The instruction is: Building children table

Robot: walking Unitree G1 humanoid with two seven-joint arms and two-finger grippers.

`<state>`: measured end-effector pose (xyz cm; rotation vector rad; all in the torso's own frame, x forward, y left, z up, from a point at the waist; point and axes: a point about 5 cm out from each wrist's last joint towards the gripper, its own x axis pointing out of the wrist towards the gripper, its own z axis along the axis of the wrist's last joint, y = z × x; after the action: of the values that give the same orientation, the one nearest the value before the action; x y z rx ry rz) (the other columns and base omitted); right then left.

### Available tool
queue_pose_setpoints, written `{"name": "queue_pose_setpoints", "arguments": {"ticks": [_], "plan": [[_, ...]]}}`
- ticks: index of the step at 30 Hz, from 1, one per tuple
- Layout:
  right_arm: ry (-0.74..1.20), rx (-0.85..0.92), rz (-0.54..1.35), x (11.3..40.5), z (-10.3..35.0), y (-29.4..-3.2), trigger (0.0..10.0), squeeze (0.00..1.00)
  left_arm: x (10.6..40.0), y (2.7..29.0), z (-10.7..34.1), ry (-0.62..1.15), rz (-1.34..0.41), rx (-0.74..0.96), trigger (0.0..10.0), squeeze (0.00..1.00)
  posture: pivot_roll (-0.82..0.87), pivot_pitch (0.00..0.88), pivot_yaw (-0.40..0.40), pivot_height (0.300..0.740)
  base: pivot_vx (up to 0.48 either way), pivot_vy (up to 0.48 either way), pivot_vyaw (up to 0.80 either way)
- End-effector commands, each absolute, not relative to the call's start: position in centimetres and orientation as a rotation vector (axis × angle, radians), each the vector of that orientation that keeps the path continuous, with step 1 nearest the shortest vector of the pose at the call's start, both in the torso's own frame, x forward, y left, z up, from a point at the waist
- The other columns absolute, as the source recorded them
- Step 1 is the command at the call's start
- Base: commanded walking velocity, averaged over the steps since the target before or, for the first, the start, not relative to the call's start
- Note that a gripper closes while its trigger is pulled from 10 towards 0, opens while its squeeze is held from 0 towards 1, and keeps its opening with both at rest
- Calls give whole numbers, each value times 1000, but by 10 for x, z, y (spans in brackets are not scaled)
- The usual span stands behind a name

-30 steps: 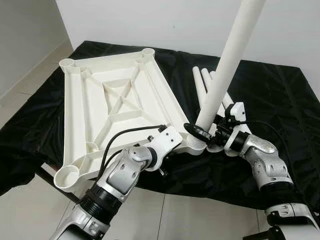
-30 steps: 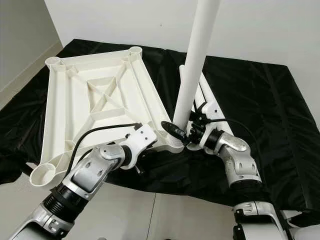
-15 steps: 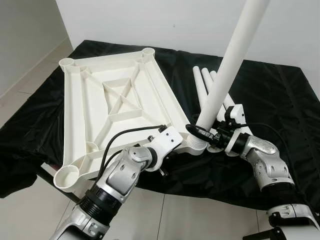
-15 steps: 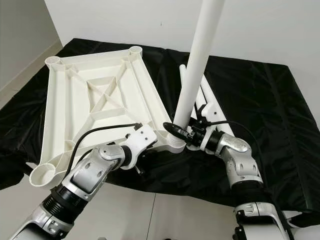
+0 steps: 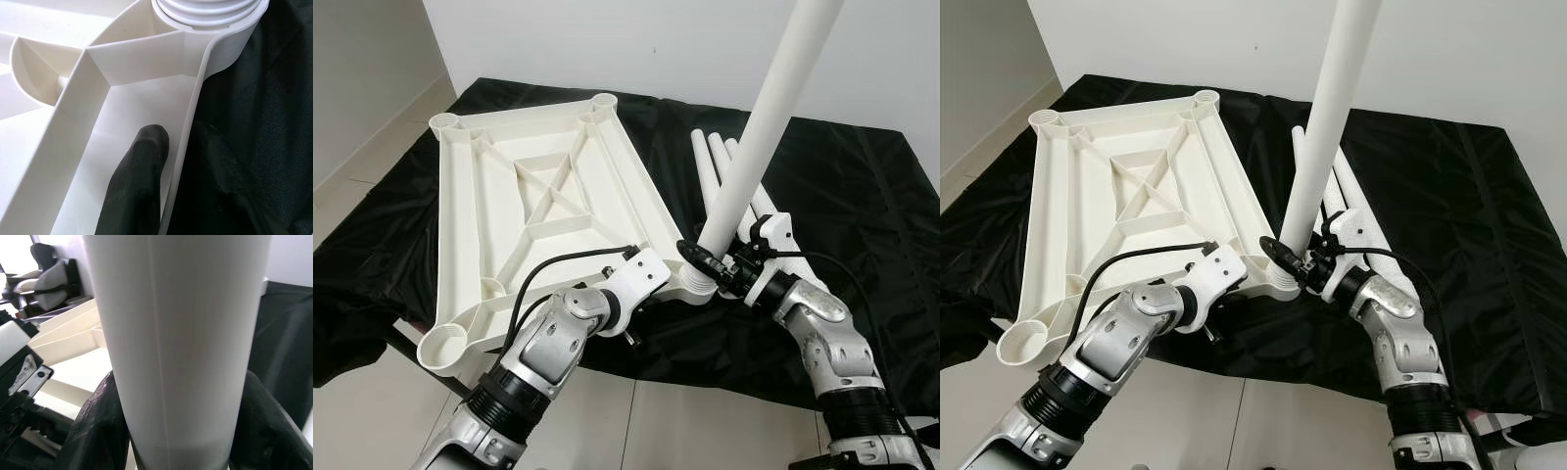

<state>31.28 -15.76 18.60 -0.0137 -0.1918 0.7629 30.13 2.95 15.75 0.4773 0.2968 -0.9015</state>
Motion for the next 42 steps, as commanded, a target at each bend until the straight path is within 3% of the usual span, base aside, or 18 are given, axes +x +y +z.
{"name": "queue_pose_setpoints", "arguments": {"ticks": [1,29,42], "plan": [[-230,16,788,309,193,-146,10000,0,296,31,132,402,-903,474,10000,0,-117,128,12,740,0,0,0],[-254,55,316,296,188,-109,10000,0,296,31,134,404,-894,466,10000,0,-105,142,14,740,0,0,0],[-209,91,188,295,180,-90,10000,0,299,32,136,397,-888,468,10000,0,-102,136,12,740,0,0,0]]}}
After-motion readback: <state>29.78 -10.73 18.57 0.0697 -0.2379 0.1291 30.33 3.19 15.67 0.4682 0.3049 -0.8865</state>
